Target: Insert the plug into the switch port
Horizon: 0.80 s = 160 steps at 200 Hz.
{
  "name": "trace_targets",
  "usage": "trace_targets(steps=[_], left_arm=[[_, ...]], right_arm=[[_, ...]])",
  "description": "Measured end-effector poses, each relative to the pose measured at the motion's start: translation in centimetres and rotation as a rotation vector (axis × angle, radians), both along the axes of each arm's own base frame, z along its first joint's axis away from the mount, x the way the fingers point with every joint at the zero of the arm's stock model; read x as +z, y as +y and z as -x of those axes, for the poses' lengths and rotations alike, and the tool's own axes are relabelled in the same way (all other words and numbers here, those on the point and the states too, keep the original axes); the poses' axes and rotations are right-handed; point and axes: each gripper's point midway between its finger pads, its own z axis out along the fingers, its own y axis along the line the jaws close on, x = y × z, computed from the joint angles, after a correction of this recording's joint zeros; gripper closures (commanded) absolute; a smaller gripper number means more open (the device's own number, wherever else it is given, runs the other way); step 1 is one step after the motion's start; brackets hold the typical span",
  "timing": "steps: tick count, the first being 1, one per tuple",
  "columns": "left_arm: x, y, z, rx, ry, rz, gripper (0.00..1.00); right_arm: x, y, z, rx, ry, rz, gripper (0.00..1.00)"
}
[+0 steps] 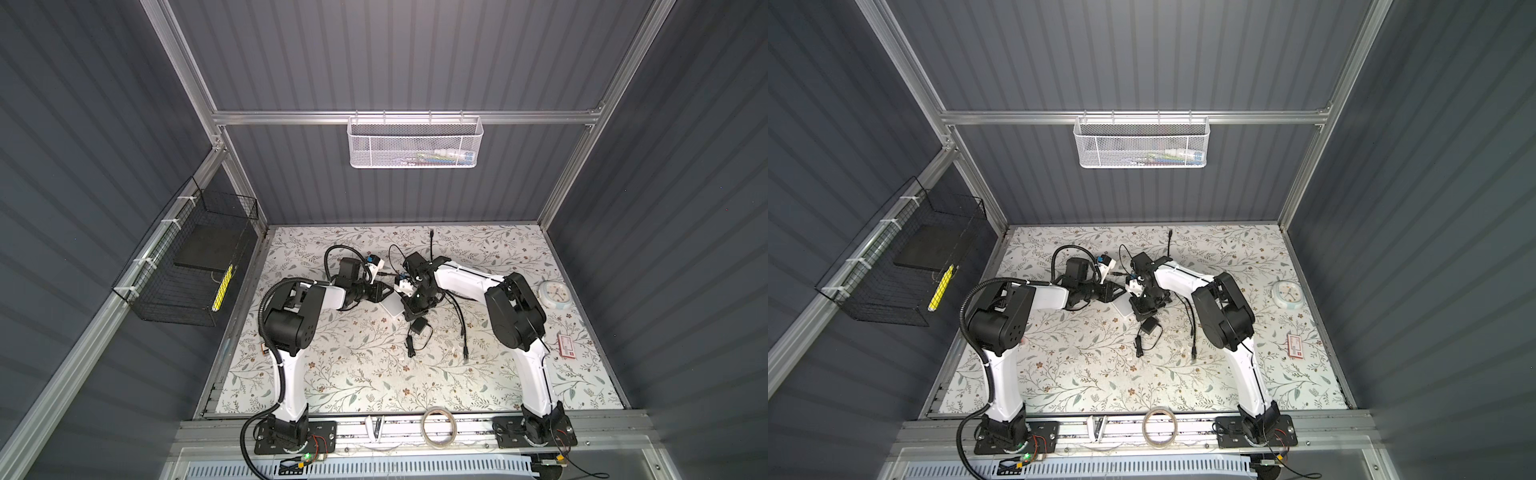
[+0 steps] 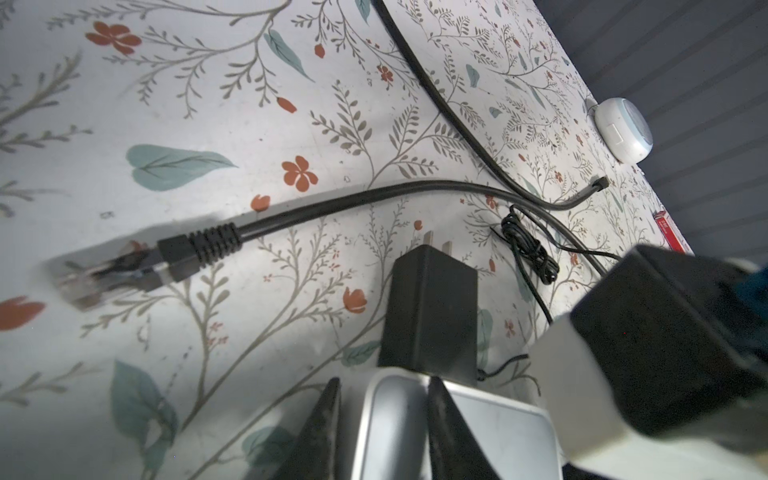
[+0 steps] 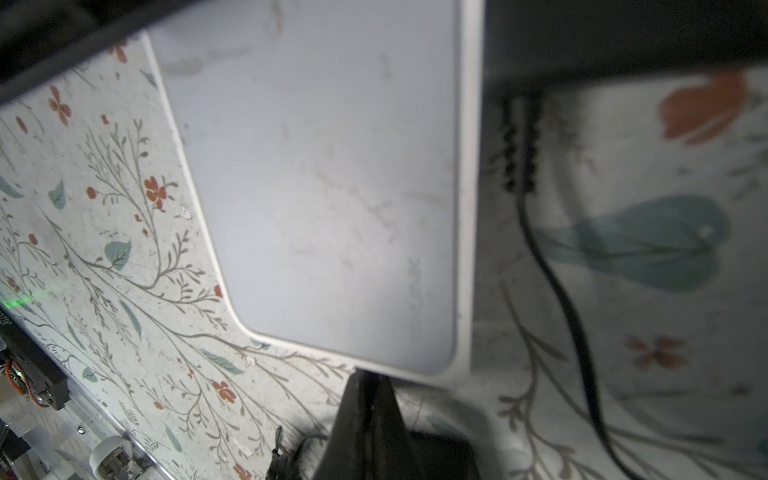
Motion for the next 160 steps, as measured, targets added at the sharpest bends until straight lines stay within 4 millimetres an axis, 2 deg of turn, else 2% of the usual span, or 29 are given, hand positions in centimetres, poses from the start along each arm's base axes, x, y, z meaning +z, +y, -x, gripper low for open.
trace_targets(steps=[160], left_arm=[[-0.15,-0.27,-0.07,0.008,-0.023,0.023,0.67]], right_arm=[[-0.10,-0.15,-0.27,-0.021,0.034,0.022,1.00]])
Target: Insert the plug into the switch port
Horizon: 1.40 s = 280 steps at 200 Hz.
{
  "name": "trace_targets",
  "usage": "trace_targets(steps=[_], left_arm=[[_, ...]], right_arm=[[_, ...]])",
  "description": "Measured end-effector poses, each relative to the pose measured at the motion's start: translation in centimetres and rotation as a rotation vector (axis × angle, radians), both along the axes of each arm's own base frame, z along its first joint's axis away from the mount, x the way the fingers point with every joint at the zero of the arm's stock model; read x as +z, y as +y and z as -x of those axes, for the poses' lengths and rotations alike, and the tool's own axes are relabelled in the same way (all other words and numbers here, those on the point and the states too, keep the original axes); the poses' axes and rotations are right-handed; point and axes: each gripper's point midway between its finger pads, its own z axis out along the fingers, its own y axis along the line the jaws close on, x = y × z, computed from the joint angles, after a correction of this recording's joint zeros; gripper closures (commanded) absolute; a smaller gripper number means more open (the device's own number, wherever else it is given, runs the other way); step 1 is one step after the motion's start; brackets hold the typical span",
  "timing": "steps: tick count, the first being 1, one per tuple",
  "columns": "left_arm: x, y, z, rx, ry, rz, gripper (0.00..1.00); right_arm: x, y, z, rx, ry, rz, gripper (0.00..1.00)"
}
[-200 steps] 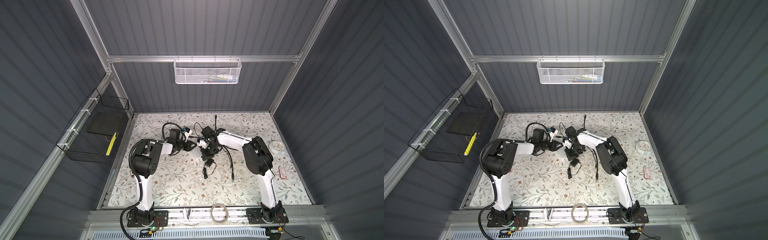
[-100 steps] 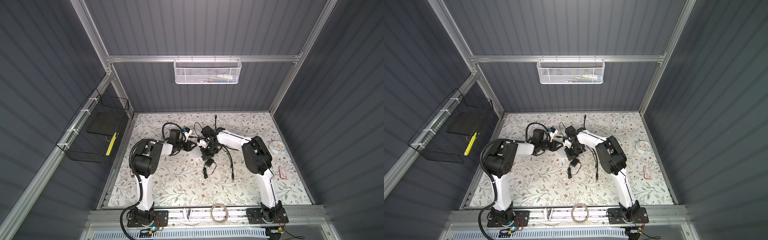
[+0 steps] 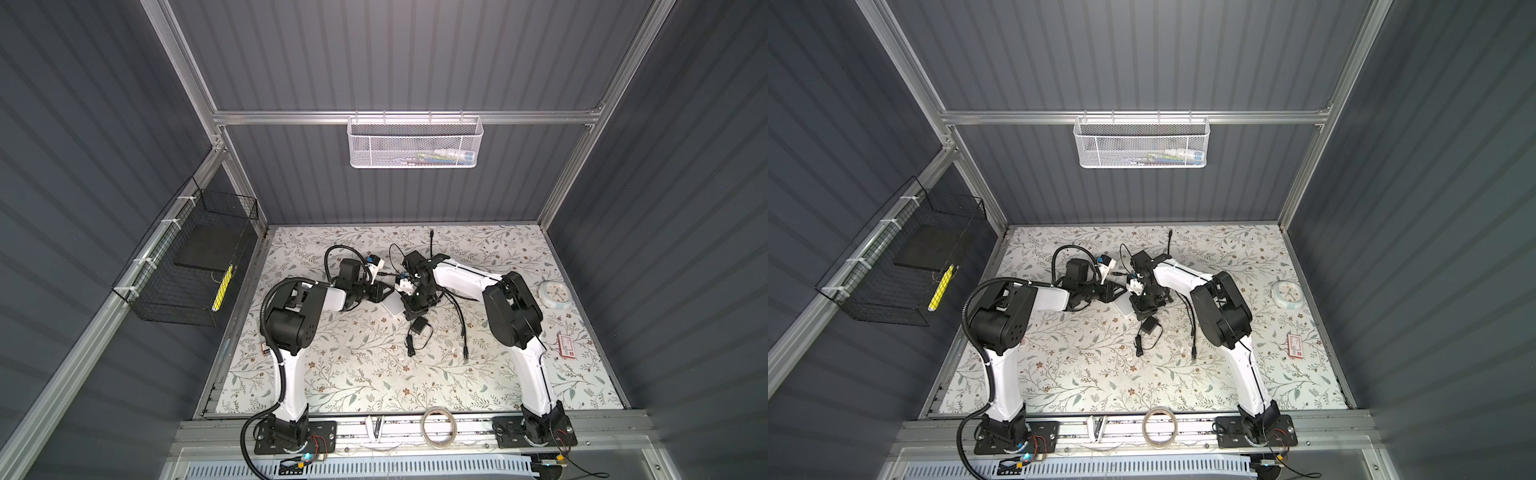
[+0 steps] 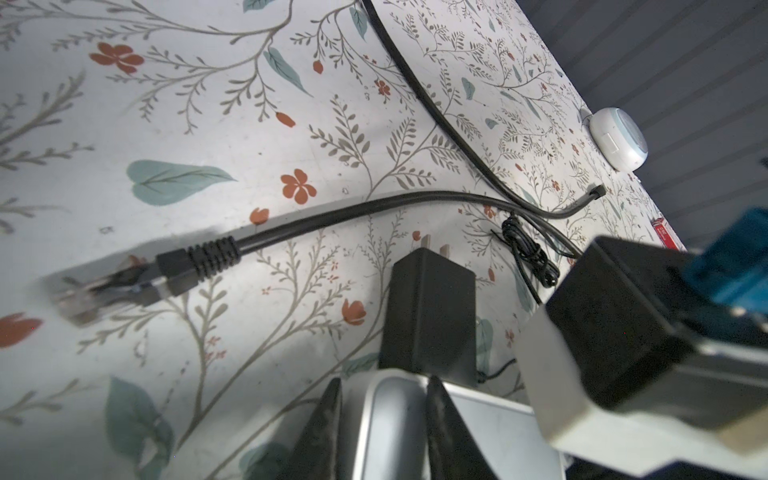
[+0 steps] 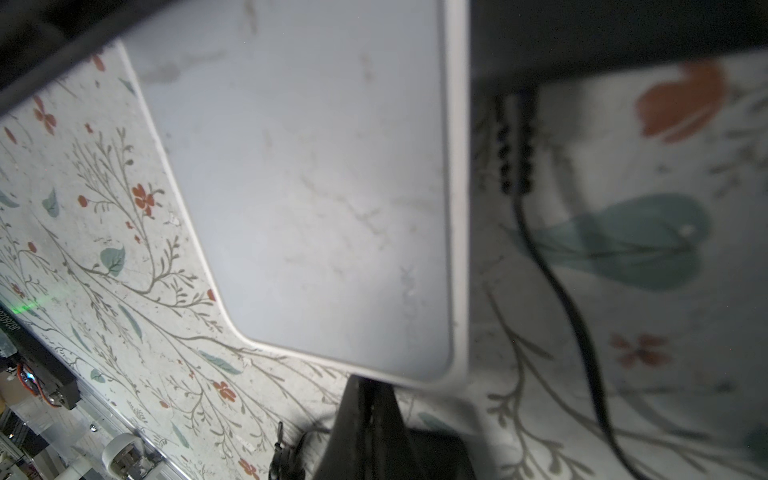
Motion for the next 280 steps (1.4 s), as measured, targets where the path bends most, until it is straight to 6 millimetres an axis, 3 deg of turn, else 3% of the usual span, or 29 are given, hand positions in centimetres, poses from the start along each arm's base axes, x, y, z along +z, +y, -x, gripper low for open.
trace_targets(steps=[123,208,251,280], left_arm=[[0.0,-0.3,-0.4,0.024,-0.010,0.015,0.68],[-0.3,-0.1,-0.3,0.098,0.035,-0.018,0.57],[-0.3,0.6,0.8,0.154,0.072,-0.047,0.56],[-0.2,0.8,2.5,0.163,0.120,-0.050,0.54]], right_arm=[[0.0,-0.3,-0.4,-0.028,0.029,0.028,1.00],[0.1,-0.6,-0.5,0.004,-0.026,-0.001,1.00],[0.6,-1.4,-0.5,0.030,-0.130,-0.044,0.82],[3.5,-1.1,-1.4,0.047,-0.268,-0.102,0.69]])
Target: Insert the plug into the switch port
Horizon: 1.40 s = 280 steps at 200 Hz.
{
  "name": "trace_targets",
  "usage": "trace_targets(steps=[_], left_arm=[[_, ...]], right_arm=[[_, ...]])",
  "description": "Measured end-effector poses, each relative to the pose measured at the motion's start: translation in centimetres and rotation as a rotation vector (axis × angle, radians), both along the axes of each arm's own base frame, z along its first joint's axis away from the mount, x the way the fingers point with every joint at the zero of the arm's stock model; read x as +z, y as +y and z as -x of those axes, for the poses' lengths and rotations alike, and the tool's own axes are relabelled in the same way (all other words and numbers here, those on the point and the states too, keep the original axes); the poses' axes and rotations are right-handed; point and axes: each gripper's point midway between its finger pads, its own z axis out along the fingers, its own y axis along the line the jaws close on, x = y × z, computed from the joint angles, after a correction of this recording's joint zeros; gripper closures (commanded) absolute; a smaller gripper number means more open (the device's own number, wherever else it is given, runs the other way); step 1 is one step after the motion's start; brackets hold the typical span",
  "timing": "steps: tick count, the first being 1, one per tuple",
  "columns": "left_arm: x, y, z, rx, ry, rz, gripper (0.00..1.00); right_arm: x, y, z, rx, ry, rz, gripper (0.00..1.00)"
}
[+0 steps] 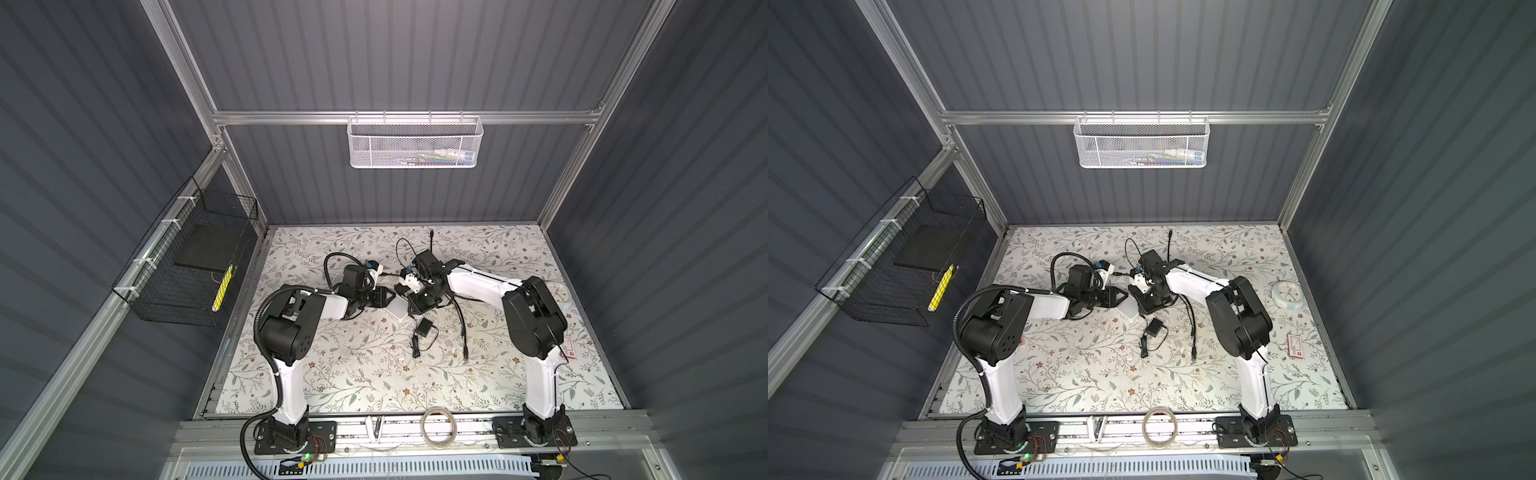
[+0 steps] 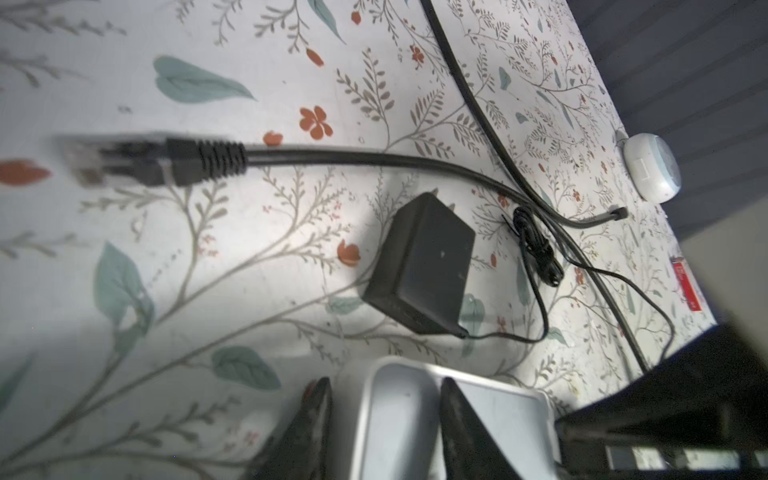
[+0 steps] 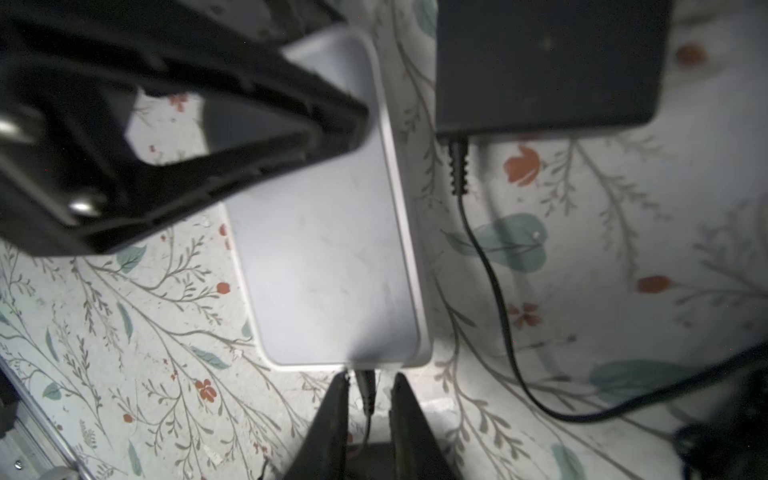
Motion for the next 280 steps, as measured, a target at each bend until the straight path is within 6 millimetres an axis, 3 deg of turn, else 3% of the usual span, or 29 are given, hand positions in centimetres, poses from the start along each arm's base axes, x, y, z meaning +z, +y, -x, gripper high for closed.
trace_targets(steps=[29,64,91,107,141,198,218,280], left_arm=[[0.3,0.6,1.0,0.021,0.033,-0.014,0.50],[0.5,2.2,1.8,0.078,0.070,-0.076,0.46],[0.7,3.9,2.3,0.125,0.104,-0.145,0.45],[0.7,4.6,2.4,0.129,0.122,-0.180,0.43],[1.0,4.8,2.6,0.089,0.141,-0.231,0.39],[1.8,3.3,0.7,-0.006,0.113,-0.220,0.37],[1.0,2.9,0.4,-0.029,0.126,-0.211,0.37],[1.1,2.1,0.2,-0.070,0.117,-0.184,0.38]], right_arm=[[3.7,-0.2,-0.2,0.013,-0.117,-0.053,0.67],[5.2,-1.9,0.6,-0.014,-0.172,-0.046,0.71],[4.5,-3.1,1.0,-0.085,-0.147,-0.041,0.70],[3.1,-3.1,1.4,-0.154,-0.105,-0.071,0.61],[0.0,-2.5,3.4,-0.311,0.030,-0.175,0.62],[1.5,0.6,2.4,-0.429,0.057,-0.343,0.64],[0.8,0.7,2.1,-0.453,0.068,-0.344,0.64],[-0.9,0.2,2.2,-0.501,0.096,-0.319,0.64]])
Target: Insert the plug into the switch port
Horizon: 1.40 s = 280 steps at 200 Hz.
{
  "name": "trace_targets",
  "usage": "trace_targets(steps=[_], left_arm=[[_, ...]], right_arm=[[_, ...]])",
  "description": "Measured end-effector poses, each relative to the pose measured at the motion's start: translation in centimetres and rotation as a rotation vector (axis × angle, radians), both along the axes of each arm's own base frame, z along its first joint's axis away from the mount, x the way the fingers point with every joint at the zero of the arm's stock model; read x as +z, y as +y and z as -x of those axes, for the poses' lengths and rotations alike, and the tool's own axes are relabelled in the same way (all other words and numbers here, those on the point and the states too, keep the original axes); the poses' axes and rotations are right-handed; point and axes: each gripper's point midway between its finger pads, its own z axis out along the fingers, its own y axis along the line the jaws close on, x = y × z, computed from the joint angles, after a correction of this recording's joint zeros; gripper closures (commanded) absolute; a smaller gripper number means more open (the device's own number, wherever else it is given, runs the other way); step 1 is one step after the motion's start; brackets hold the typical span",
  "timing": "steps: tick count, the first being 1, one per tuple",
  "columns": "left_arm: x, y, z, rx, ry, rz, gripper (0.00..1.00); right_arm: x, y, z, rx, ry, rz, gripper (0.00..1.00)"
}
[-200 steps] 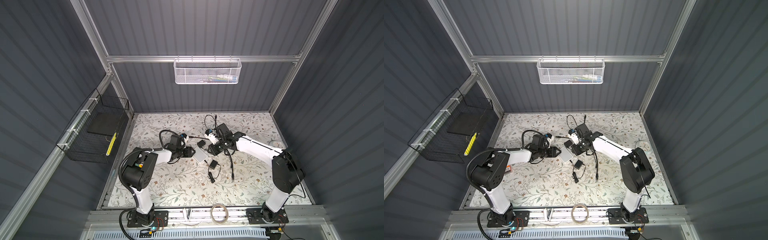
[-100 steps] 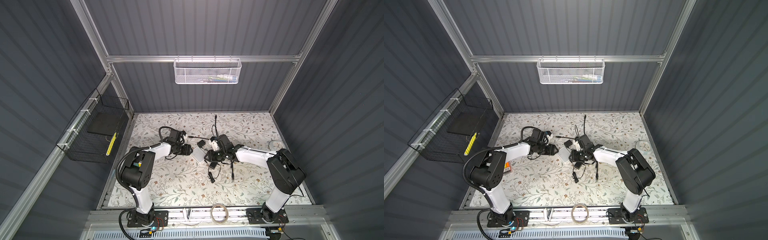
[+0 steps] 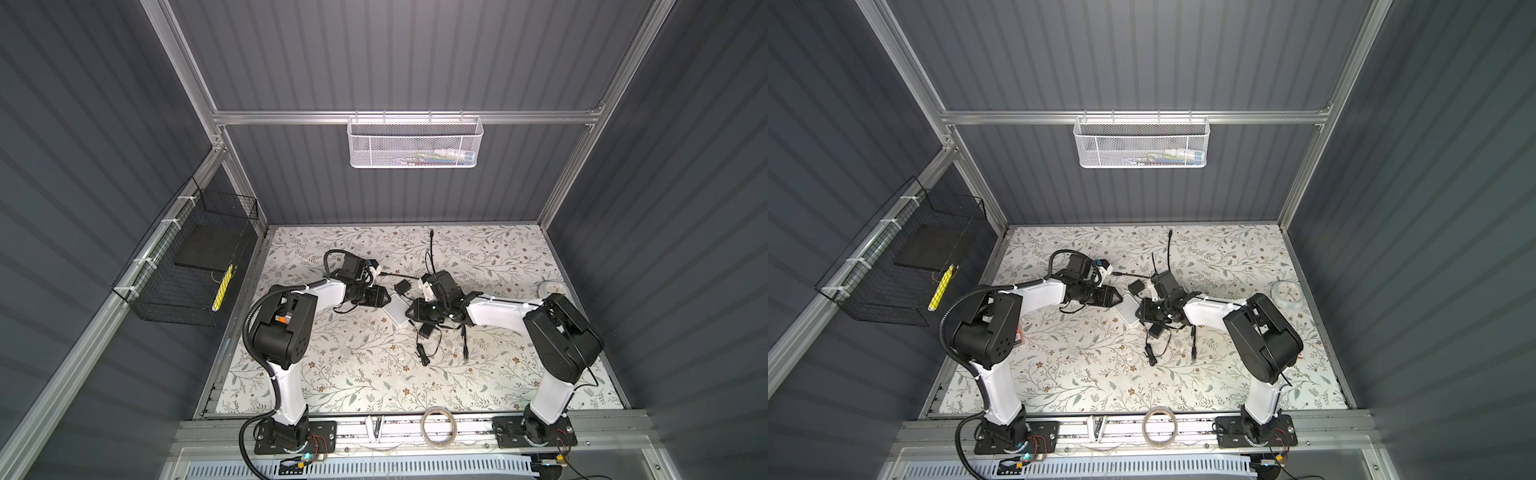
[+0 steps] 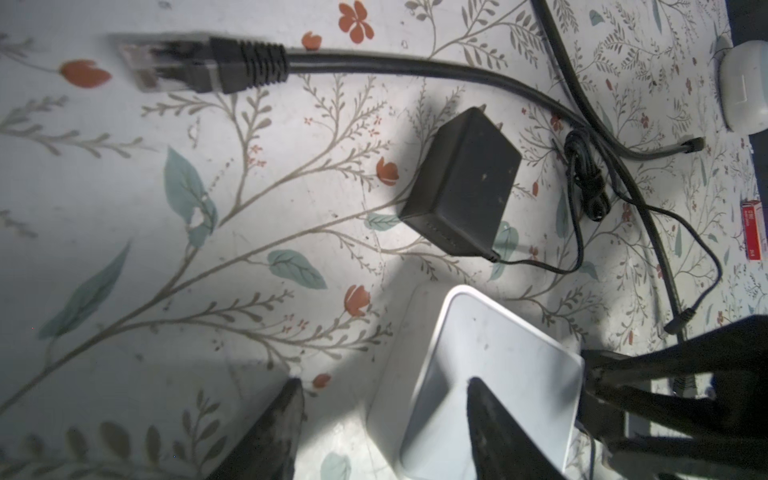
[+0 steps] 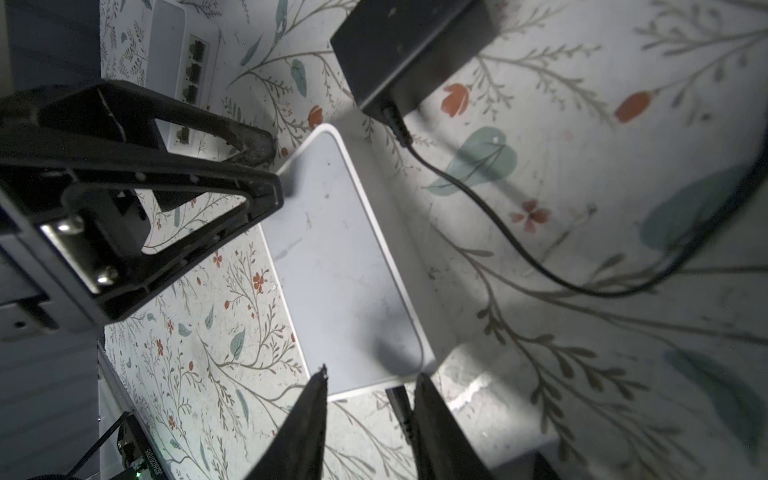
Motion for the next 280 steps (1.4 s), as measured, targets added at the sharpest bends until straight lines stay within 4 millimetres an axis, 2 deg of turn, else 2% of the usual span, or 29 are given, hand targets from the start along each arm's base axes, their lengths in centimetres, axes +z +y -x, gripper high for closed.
trace_targets(steps=[29,54,91,122,147,161,180,204,218,232,244,280], left_arm=[[0.0,-0.2,0.0,-0.007,0.004,0.011,0.40],[-0.2,0.1,0.0,0.008,0.000,0.000,0.44],[-0.4,2.6,1.2,0.124,0.005,-0.055,0.47],[-0.5,4.0,2.2,0.235,0.027,-0.054,0.45],[-0.3,5.3,2.8,0.314,0.031,-0.067,0.37],[0.2,6.0,3.0,0.345,0.027,-0.088,0.32],[1.9,6.6,2.8,0.369,-0.011,-0.101,0.29],[5.5,6.6,1.8,0.372,-0.102,-0.080,0.26],[8.1,6.4,1.1,0.363,-0.172,-0.056,0.25],[10.5,6.2,0.7,0.349,-0.244,-0.030,0.25],[12.2,6.1,0.5,0.334,-0.304,-0.013,0.25],[14.9,5.9,0.2,0.297,-0.408,0.011,0.24]], right_arm=[[-1.7,0.2,-0.1,-0.012,0.035,0.002,0.65],[-1.6,1.2,-0.6,-0.008,0.044,-0.036,0.66],[-1.5,2.7,-1.8,0.015,0.040,-0.068,0.66],[-0.2,4.0,-3.3,0.067,0.005,-0.091,0.63],[1.7,3.9,-4.5,0.106,-0.056,-0.092,0.60],[2.7,2.3,-4.9,0.105,-0.078,-0.063,0.58],[4.9,-1.5,-5.5,0.063,-0.134,0.010,0.58],[8.0,-7.4,-5.8,-0.039,-0.209,0.098,0.60],[8.8,-10.8,-5.5,-0.112,-0.229,0.143,0.60],[8.2,-13.6,-4.7,-0.172,-0.212,0.189,0.61],[6.7,-15.5,-3.7,-0.207,-0.171,0.232,0.61],[1.8,-18.2,-0.3,-0.252,-0.029,0.321,0.63]])
